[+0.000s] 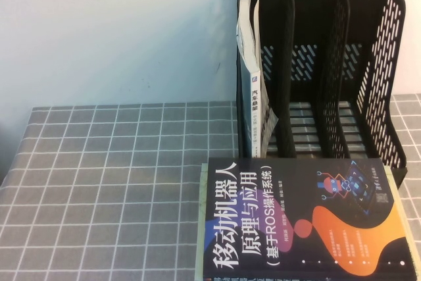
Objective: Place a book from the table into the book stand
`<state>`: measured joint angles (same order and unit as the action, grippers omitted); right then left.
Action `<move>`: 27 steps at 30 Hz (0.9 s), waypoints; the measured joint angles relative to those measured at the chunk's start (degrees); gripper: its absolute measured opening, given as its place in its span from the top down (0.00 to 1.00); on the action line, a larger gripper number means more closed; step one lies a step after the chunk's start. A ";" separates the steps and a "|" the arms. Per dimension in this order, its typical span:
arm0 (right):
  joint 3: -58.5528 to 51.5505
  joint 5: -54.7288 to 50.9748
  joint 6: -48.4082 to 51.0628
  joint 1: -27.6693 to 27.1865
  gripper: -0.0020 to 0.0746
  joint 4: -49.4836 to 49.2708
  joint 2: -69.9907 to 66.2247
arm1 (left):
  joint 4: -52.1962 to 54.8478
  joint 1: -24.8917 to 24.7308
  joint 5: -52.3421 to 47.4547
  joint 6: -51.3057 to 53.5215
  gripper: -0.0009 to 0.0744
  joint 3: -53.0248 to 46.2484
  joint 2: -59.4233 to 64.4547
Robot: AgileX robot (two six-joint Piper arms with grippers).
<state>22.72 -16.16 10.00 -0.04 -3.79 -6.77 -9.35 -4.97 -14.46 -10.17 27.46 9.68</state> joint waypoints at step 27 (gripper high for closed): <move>11.54 -20.94 33.61 0.00 0.98 -38.81 -59.25 | -80.61 0.00 -27.59 56.13 0.98 0.10 50.17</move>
<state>34.26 -37.10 43.61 -0.04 -42.60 -66.03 -89.96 -4.97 -42.05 45.96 27.56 59.85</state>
